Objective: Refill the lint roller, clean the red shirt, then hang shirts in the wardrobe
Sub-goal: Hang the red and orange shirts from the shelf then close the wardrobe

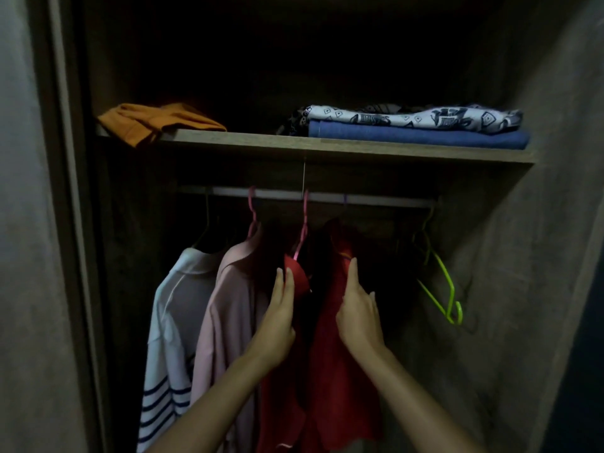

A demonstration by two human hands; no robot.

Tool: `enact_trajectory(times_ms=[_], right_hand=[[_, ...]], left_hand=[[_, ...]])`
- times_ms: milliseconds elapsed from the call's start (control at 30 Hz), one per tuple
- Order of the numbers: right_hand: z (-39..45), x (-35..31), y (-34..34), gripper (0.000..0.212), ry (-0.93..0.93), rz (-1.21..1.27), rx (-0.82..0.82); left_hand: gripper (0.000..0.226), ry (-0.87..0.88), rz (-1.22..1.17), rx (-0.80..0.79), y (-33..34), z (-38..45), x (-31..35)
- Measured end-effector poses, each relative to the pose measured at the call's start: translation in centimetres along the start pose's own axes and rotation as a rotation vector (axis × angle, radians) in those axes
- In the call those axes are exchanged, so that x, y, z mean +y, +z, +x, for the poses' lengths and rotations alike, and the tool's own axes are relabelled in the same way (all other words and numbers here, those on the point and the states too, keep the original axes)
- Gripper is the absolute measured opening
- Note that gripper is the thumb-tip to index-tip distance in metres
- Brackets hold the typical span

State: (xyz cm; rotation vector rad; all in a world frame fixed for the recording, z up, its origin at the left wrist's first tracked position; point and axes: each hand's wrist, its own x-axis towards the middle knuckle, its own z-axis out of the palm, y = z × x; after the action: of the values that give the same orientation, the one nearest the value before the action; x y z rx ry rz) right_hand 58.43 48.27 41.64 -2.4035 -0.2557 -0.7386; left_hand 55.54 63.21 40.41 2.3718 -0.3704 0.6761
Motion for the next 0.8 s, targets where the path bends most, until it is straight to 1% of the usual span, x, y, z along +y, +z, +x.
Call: enact_trajectory(times_ms=[133, 200, 267, 300, 367, 400, 467, 533, 567, 633, 733, 800], right_hand=[[-1.5, 1.7, 0.5, 0.082, -0.034, 0.048, 0.032], [-1.9, 2.0, 0.1, 0.078, -0.034, 0.048, 0.027], [-2.2, 1.2, -0.7, 0.072, -0.063, 0.021, 0.057], [-2.4, 0.3, -1.4, 0.07, -0.091, 0.024, 0.082], [-2.4, -2.6, -3.6, 0.07, -0.182, 0.09, 0.142], [-2.3, -4.6, -5.1, 0.07, -0.251, 0.125, 0.173], [-1.7, -9.1, -8.2, 0.067, -0.419, 0.152, 0.249], [-0.5, -13.7, -10.6, 0.062, -0.548, 0.154, 0.279], [0.4, -16.0, -11.5, 0.06, -0.592, 0.154, 0.27], [2.9, -20.3, -12.7, 0.055, -0.648, 0.148, 0.219], [7.9, -25.9, -12.9, 0.047, -0.651, 0.143, 0.053], [11.1, -28.5, -11.8, 0.042, -0.569, 0.141, -0.083]], left_hand=[[0.101, -0.024, 0.069, -0.013, 0.2, -0.4, -0.2], [0.103, 0.0, 0.131, -0.034, 0.3, -0.8, -0.6], [0.099, 0.059, 0.195, -0.054, 0.2, -1.3, -0.6], [0.09, 0.116, 0.23, -0.009, -0.4, -1.5, -0.3], [0.07, 0.237, 0.326, 0.199, -3.6, -1.4, 0.8], [0.065, 0.297, 0.375, 0.309, -6.0, -0.9, 1.4], [0.06, 0.397, 0.426, 0.476, -12.1, 0.5, 2.9], [0.056, 0.423, 0.457, 0.602, -18.5, 2.3, 4.1], [0.054, 0.389, 0.48, 0.638, -21.5, 3.2, 4.7], [0.051, 0.281, 0.511, 0.617, -26.3, 4.9, 5.6], [0.052, 0.05, 0.465, 0.425, -30.3, 7.8, 5.1], [0.052, -0.103, 0.449, 0.312, -31.3, 9.2, 4.2]])
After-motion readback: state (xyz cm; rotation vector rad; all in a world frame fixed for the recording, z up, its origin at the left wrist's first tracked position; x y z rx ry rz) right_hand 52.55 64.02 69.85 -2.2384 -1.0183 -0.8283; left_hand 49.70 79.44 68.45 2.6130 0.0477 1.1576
